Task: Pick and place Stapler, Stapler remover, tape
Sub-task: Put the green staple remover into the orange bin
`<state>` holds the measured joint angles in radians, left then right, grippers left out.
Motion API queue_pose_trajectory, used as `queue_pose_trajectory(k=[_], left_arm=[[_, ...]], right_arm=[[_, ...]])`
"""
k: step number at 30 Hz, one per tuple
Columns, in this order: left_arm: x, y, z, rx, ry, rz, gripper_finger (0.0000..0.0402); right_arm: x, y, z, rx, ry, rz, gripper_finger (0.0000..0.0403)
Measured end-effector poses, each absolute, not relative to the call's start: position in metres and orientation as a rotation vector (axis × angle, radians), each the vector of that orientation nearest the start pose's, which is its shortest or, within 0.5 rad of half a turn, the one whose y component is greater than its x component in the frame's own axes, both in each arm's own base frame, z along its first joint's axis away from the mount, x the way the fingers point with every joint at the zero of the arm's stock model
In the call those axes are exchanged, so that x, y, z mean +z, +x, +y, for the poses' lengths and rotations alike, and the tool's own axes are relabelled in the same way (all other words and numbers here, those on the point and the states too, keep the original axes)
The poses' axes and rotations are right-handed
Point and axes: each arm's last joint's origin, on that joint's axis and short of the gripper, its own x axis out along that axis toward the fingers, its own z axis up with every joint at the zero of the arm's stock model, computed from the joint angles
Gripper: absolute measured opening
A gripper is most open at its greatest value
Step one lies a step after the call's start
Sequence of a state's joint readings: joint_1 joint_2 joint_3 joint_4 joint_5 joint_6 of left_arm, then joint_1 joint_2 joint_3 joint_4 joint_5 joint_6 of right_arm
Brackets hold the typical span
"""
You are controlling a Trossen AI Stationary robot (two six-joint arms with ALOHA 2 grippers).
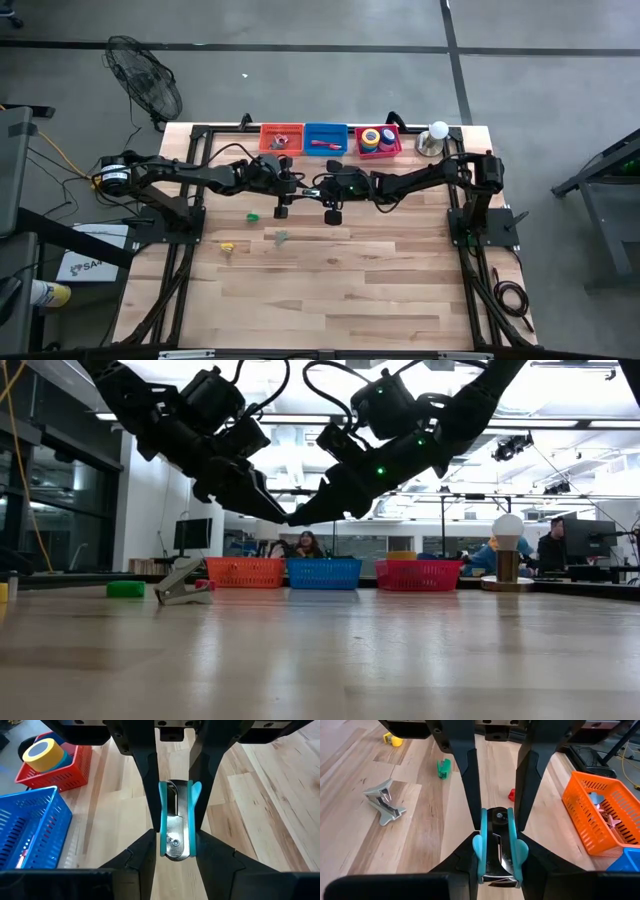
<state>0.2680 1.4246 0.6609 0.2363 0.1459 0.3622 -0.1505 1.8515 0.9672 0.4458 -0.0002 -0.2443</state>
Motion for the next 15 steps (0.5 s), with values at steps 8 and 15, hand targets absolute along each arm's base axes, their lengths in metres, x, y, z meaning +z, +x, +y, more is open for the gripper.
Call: queue_pose_trajectory(k=[8, 15], left_arm=[[0.1901, 0.2743, 0.0711, 0.028, 0.253, 0.532, 0.0093], [0.1901, 0.2743, 0.0710, 0.018, 0.266, 0.531, 0.0080]], right_arm=[[0.1646, 0.3780, -0.0574, -0.095, -0.207, 0.454, 0.0088], [0.1645, 0.3780, -0.0576, -0.104, -0.209, 0.456, 0.0088]])
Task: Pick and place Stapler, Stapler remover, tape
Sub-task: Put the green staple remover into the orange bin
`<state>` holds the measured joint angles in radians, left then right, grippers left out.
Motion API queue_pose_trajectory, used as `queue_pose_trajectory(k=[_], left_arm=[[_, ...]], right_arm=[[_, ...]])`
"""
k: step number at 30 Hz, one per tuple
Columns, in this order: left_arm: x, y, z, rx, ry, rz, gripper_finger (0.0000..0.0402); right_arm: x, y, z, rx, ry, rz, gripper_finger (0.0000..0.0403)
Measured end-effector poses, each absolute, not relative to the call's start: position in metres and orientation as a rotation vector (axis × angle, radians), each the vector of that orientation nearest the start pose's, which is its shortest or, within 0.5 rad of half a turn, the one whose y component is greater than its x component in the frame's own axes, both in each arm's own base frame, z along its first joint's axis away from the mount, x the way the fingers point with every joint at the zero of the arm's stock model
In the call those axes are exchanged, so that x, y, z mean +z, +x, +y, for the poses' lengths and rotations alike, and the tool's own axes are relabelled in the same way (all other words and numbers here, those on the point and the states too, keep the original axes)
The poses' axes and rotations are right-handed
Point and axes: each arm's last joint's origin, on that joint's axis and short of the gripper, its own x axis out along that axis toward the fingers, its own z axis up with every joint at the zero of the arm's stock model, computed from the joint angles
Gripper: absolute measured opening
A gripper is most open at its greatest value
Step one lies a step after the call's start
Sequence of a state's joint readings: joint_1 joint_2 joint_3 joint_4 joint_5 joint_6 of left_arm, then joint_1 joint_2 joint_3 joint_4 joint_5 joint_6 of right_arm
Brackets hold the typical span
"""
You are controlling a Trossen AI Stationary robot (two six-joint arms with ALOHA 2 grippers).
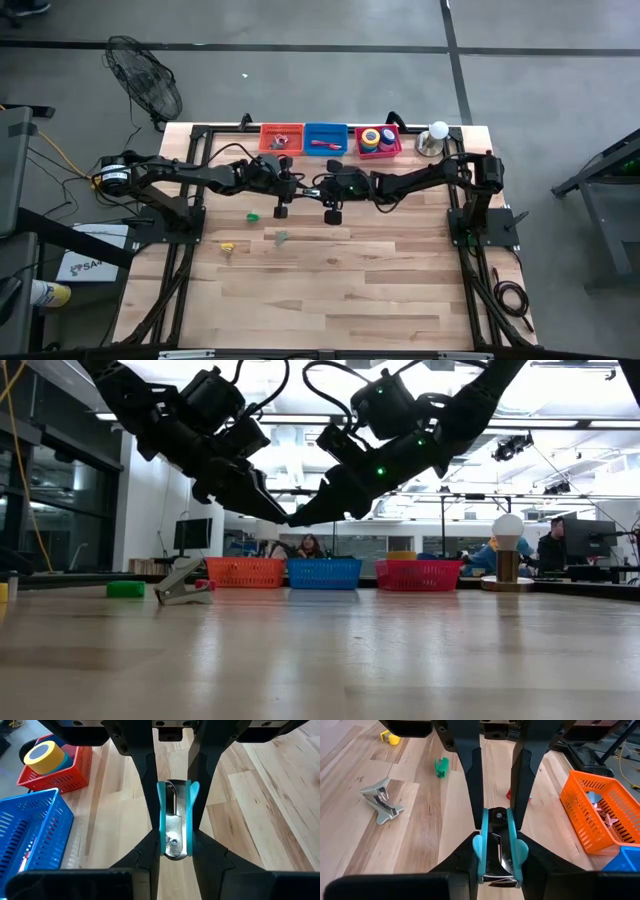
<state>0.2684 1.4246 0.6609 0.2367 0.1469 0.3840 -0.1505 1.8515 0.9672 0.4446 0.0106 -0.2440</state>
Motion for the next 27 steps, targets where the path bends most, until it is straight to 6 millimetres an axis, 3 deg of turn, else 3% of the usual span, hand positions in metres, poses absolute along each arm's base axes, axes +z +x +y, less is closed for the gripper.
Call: queue_pose_trajectory(k=[7, 21, 27], left_arm=[[0.190, 0.274, 0.071, 0.017, 0.270, 0.531, 0.0080], [0.190, 0.274, 0.071, 0.022, 0.270, 0.534, 0.0079], [0.189, 0.273, 0.074, 0.142, 0.276, 0.569, 0.0079]], right_arm=[[0.165, 0.378, -0.058, -0.113, -0.209, 0.457, 0.0095], [0.163, 0.374, -0.057, -0.097, -0.142, 0.507, 0.0181], [0.181, 0.359, -0.058, -0.172, -0.154, 0.599, 0.0200]])
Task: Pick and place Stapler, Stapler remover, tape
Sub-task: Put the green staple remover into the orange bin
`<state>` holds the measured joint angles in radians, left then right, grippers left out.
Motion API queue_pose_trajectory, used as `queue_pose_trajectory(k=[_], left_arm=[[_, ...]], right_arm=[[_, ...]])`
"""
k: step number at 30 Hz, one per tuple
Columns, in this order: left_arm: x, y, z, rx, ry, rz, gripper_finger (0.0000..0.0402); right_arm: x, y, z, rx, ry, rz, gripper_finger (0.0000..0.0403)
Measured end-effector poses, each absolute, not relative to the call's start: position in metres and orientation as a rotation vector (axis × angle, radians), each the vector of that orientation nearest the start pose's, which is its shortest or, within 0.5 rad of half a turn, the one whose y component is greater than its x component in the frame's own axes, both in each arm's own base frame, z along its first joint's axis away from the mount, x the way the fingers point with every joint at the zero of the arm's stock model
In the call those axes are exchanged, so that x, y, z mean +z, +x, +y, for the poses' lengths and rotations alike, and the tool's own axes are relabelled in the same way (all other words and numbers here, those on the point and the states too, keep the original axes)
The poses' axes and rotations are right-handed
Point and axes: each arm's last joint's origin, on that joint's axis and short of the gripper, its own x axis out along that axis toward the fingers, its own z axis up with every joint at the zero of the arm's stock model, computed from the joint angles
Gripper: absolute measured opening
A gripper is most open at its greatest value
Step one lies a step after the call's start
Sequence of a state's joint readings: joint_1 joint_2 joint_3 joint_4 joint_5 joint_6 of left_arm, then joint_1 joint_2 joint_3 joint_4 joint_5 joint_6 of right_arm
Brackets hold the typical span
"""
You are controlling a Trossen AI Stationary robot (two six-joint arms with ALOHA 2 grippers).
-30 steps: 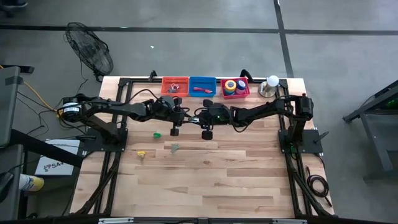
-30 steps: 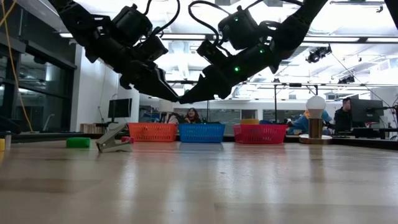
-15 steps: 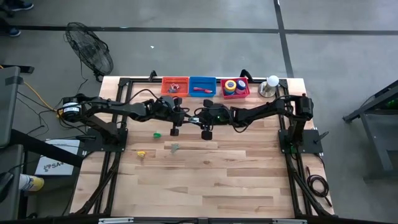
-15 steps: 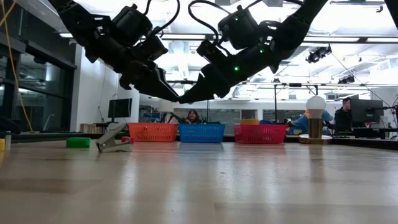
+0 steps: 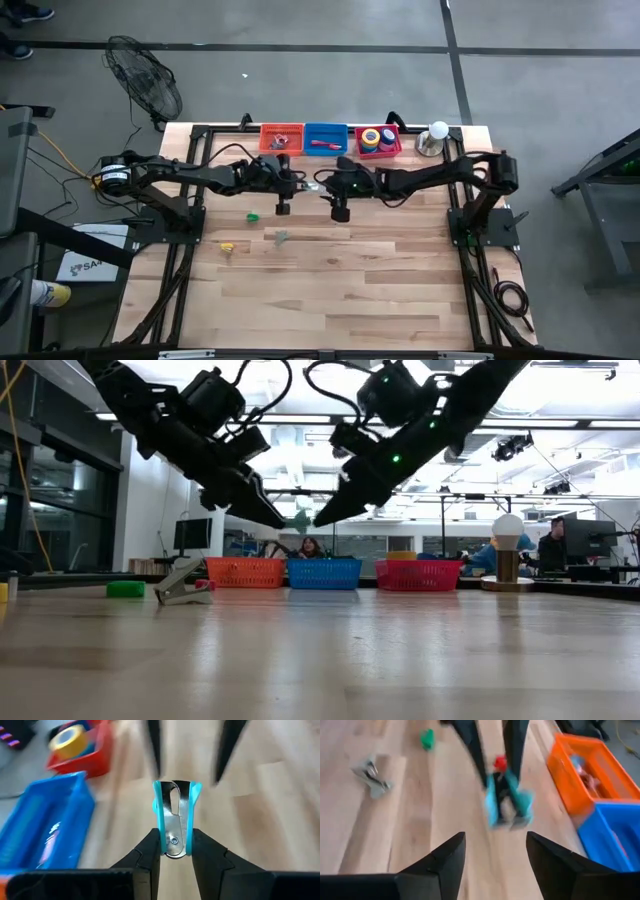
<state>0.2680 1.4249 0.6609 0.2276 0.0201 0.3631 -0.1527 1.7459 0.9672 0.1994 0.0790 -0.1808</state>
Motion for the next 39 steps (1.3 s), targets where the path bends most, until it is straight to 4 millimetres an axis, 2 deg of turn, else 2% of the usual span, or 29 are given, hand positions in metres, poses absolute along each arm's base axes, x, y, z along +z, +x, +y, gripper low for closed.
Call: queue_pose_trajectory(k=[5, 9, 13, 20, 27, 35, 39], left_arm=[[0.190, 0.271, 0.081, 0.389, 0.287, 0.608, 0.0079], [0.191, 0.268, 0.087, 0.615, 0.294, 0.627, 0.0081], [0.192, 0.264, 0.095, 0.737, 0.290, 0.636, 0.0084], [0.192, 0.243, 0.141, 0.947, 0.130, 0.612, 0.0083], [0.189, 0.214, 0.186, 0.961, -0.140, 0.524, 0.0083], [0.171, 0.205, 0.204, 0.897, -0.270, 0.545, 0.0083], [0.167, 0.211, 0.207, 0.889, -0.287, 0.543, 0.0083]], right_arm=[[0.192, 0.343, -0.060, -0.279, -0.153, 0.699, 0.0201], [0.191, 0.337, -0.066, -0.363, -0.145, 0.749, 0.0201], [0.190, 0.335, -0.070, -0.378, -0.123, 0.762, 0.0200], [0.190, 0.335, -0.070, -0.379, -0.122, 0.764, 0.0200], [0.190, 0.335, -0.070, -0.379, -0.124, 0.766, 0.0201], [0.190, 0.334, -0.074, -0.390, -0.127, 0.766, 0.0201], [0.190, 0.334, -0.074, -0.391, -0.125, 0.764, 0.0200]])
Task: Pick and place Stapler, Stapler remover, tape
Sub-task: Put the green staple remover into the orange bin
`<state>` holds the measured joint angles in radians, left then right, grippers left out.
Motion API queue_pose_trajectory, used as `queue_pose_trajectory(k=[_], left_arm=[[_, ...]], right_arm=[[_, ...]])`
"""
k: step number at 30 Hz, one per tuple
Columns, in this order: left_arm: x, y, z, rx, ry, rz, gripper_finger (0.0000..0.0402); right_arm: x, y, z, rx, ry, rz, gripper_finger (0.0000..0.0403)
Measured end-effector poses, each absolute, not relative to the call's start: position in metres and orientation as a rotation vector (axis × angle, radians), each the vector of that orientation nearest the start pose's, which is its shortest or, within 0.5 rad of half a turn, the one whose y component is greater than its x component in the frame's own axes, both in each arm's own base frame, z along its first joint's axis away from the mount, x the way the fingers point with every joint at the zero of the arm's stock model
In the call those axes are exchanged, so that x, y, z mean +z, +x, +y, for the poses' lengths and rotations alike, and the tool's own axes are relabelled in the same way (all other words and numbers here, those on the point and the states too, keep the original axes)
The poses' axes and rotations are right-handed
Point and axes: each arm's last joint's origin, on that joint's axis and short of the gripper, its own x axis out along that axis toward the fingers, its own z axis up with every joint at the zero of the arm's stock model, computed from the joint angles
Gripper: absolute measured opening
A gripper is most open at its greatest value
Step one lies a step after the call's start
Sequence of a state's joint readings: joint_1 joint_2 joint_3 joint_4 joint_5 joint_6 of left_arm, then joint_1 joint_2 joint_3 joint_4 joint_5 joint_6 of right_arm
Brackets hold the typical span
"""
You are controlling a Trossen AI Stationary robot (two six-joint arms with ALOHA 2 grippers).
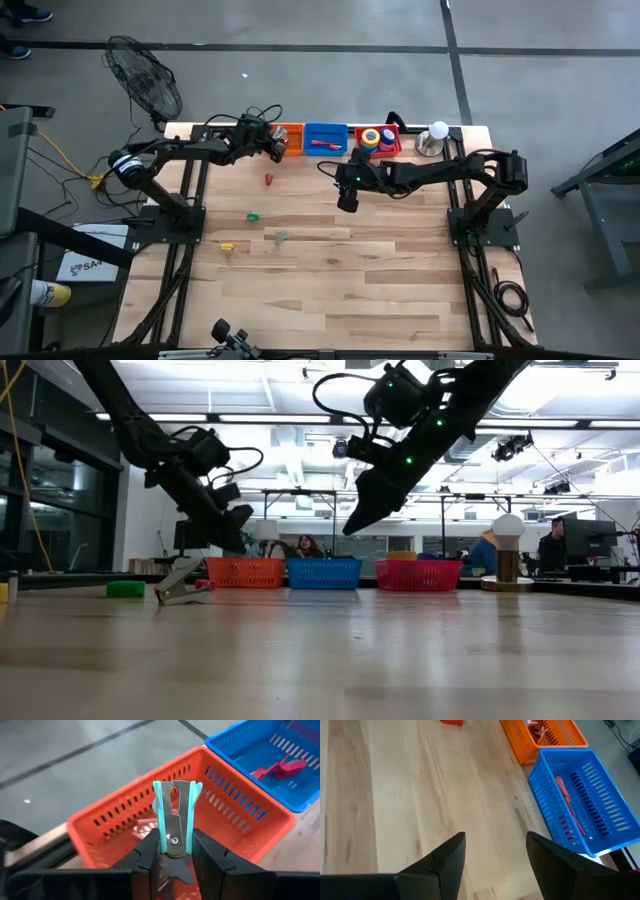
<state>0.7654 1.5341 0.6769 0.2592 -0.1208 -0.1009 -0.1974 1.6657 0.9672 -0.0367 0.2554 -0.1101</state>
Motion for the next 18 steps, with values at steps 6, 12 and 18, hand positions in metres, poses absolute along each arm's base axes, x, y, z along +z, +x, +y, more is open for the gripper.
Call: queue_pose_trajectory(k=[6, 12, 18], left_arm=[[0.171, 0.223, 0.217, 0.847, -0.319, 0.546, 0.0083], [0.169, 0.225, 0.220, 0.855, -0.355, 0.590, 0.0122], [0.169, 0.225, 0.219, 0.858, -0.357, 0.600, 0.0176]], right_arm=[[0.190, 0.334, -0.074, -0.389, -0.119, 0.763, 0.0200], [0.190, 0.334, -0.074, -0.383, -0.117, 0.767, 0.0201], [0.190, 0.334, -0.073, -0.366, -0.110, 0.768, 0.0200]])
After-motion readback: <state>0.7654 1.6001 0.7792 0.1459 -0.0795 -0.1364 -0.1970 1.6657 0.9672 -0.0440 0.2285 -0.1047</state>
